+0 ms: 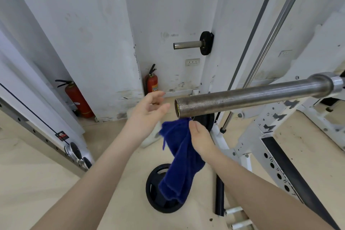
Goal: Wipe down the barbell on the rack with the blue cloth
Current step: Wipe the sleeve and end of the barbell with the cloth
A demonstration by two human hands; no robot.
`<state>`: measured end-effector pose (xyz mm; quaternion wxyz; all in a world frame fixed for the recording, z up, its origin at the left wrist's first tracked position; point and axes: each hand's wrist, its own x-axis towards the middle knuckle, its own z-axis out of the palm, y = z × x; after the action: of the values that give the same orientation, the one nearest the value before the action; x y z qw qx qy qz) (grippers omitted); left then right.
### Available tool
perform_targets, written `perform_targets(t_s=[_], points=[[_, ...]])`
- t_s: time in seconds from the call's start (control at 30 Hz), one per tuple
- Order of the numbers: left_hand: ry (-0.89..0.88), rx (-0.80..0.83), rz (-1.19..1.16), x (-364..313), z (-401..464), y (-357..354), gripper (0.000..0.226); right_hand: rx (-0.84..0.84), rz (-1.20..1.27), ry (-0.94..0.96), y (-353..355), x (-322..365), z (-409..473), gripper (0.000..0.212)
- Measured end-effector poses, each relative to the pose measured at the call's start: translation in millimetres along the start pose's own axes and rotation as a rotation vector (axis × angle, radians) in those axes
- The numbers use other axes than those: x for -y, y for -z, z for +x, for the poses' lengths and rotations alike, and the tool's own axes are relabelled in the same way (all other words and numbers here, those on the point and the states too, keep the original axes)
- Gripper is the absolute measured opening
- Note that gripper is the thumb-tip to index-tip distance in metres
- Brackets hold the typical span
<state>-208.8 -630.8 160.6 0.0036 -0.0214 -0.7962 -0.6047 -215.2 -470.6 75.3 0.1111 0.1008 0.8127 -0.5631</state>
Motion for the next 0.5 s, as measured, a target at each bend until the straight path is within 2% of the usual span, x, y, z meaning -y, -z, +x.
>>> perform_targets(t_s=[0.07,0.1,0.2,0.23,0.33,0.4,0.5], points=[[-0.029,0.104,-0.009,-5.5,-0.1,-13.5,0.044,-0.129,0.521,-0.206,5.8,21.6,3.0,0.034],[-0.06,0.139,0.021,-7.2,0.8,-19.6,0.048,-0.136,0.754,-0.25,8.3,32.3,4.1,0.035],[-0.189,0.097,0.241,-7.4,6.6,-30.1,0.045,0.02,1.389,-0.287,8.5,58.6,-1.9,0.04],[-0.209,0.073,0.283,-6.9,8.4,-30.7,0.043,0.039,1.48,-0.288,7.7,61.1,-4.7,0.042],[-0.232,0.065,0.348,-5.5,9.3,-29.6,0.042,0.013,1.502,-0.241,17.5,54.7,-8.5,0.042],[-0.248,0.071,0.352,-3.6,11.1,-29.0,0.042,-0.1,1.511,-0.215,37.0,46.9,-3.6,0.032],[-0.227,0.075,0.249,-1.2,12.6,-29.0,0.041,-0.25,1.508,-0.22,51.3,44.1,2.0,0.029]])
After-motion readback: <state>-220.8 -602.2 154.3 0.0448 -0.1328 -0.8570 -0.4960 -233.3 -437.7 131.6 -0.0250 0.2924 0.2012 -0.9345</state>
